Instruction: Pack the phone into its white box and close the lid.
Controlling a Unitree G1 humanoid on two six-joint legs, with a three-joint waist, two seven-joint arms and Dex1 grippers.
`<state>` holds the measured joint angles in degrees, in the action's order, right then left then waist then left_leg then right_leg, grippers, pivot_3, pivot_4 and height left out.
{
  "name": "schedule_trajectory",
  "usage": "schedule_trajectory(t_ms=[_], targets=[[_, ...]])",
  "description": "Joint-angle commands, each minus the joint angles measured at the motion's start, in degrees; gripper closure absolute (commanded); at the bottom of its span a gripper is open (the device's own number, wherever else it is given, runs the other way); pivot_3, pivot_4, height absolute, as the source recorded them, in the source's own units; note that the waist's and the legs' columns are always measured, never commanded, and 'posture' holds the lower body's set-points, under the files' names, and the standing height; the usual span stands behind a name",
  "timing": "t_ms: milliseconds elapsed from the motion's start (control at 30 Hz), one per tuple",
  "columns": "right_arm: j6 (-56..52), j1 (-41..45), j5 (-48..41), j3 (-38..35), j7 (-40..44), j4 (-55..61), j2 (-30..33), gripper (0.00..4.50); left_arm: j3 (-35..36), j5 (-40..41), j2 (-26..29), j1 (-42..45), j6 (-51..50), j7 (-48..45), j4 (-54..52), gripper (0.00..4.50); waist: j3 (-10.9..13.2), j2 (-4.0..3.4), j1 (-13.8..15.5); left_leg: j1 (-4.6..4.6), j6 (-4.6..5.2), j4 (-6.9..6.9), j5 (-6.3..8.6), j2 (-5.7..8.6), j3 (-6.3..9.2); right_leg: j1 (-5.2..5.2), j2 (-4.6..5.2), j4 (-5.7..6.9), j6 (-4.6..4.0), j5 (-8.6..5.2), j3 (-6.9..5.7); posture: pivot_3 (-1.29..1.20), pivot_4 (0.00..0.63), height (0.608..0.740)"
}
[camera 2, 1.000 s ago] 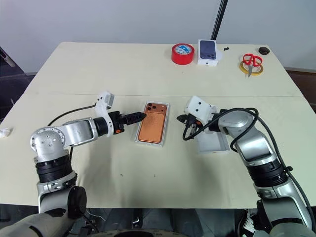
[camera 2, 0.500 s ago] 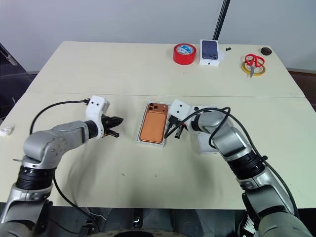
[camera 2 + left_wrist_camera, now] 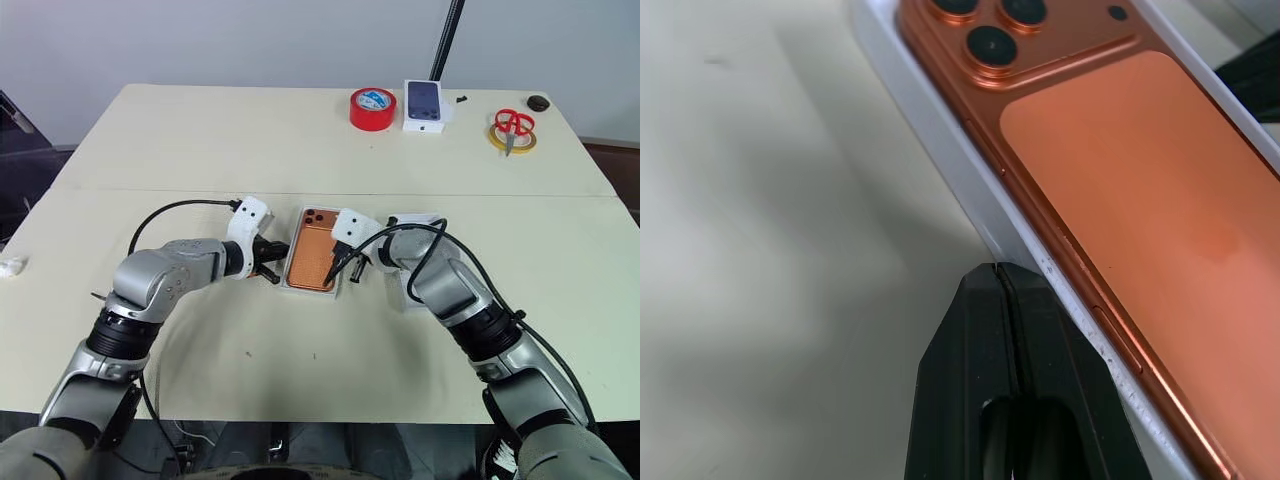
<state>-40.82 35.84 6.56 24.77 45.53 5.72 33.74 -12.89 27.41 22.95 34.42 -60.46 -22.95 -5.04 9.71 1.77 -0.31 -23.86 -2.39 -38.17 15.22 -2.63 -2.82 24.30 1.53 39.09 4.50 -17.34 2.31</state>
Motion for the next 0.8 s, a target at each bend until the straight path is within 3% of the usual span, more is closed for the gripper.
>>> schedule_trajectory(t_ms=[33, 433, 800], targets=[[0.1, -1.5, -0.9, -1.7, 2.3, 6.4, 2.3, 4.50, -4.9, 0.0, -3.6, 2.1, 0.0, -4.2, -0.2, 4.47, 0.0, 0.00, 0.4, -0.03, 0.01, -0.01, 0.00, 0.01, 0.01, 0.00, 0.01, 0.00, 0.00, 0.00, -0.01, 0.00, 0.150, 0.725], [-4.5, -12.9, -2.2, -8.9, 5.9, 17.9, 14.3, 4.50, -8.0, -1.5, -13.2, 5.2, -1.7, -8.7, 2.6, 4.47, 0.0, -0.02, 1.0, -0.08, 0.09, -0.08, 0.05, 0.05, 0.04, 0.00, -0.01, -0.03, 0.01, -0.01, -0.01, 0.00, 0.150, 0.725], [-5.7, -16.1, -3.8, -14.1, 6.9, 18.6, 18.3, 4.50, -7.0, -2.7, -12.3, 4.1, -2.0, -9.5, 2.6, 4.47, 0.0, -0.02, 0.9, -0.07, 0.10, -0.08, 0.05, 0.04, 0.04, 0.00, -0.04, -0.02, 0.01, -0.01, 0.01, 0.00, 0.150, 0.725]])
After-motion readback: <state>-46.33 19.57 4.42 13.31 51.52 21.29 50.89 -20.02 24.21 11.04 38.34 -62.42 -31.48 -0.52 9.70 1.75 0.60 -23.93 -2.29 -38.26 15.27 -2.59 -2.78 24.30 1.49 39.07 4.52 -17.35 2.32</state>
